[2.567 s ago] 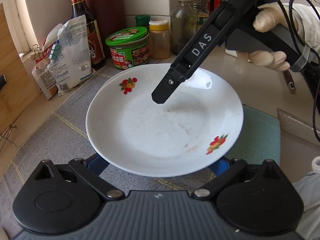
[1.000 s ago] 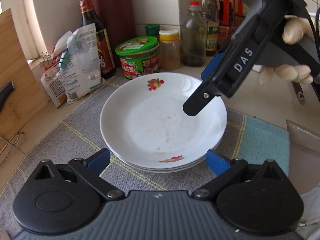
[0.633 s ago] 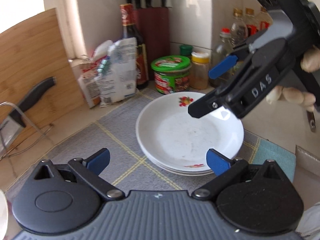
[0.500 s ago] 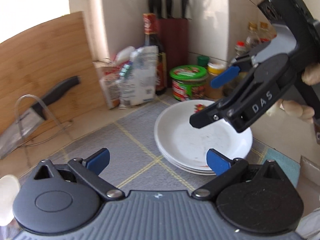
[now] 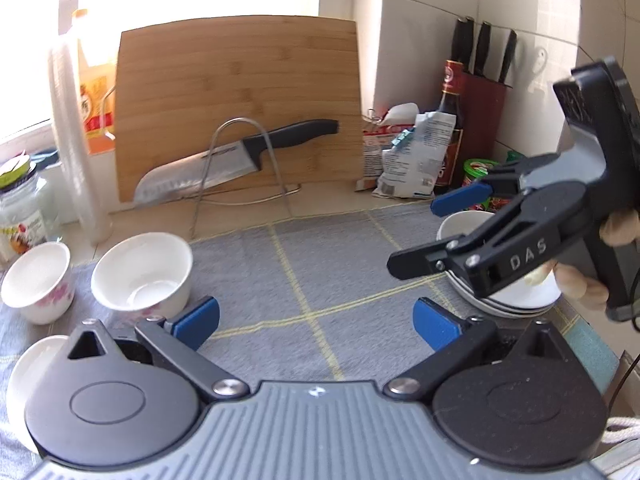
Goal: Organize plates and bowls
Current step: 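Move the left gripper to the rim of a white bowl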
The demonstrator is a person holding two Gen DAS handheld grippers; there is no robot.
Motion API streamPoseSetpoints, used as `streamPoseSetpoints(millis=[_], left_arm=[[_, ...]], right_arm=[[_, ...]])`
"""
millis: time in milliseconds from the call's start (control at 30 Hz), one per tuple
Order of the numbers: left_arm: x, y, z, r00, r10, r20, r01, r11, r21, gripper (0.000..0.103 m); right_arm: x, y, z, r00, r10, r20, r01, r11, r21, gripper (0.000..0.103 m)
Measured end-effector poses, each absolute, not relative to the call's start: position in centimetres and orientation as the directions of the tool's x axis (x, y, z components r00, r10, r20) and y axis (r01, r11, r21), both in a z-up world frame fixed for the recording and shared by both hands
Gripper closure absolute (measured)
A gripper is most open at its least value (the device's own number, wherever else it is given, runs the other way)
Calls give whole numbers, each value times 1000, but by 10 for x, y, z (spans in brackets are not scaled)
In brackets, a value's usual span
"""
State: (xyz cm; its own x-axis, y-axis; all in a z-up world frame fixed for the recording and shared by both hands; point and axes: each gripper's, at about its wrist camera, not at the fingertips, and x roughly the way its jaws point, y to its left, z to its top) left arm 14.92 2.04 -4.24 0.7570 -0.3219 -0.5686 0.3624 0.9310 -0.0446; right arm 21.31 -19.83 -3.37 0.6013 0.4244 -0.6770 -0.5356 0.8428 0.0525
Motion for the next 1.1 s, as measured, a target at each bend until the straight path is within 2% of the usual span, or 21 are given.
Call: streamPoseSetpoints(millis=[67,300,600,800,1100], left_arm=[[146,37,-44,767,-304,-566,349,937,-30,1],[142,121,-48,733,-371,-571,429,903,-36,1],[152,209,-56,757,-267,-596,363,931,44,1],[161,245,-64,762,-189,-620,268,963,35,1],[184,262,-75,694,-245,-676,344,939,13,1]], right_arm=[[210,-179,-42,592,418,-689,-531,845,56,0],[191,-85,-77,548,367,-751,-560,829,-3,0],[176,21,-107,465,401,-789,-635,772,18,0],[174,44,-124,443,386,-809,-668,744,-11,0],[171,43,-128,465,389,-795,-647,762,-6,0]])
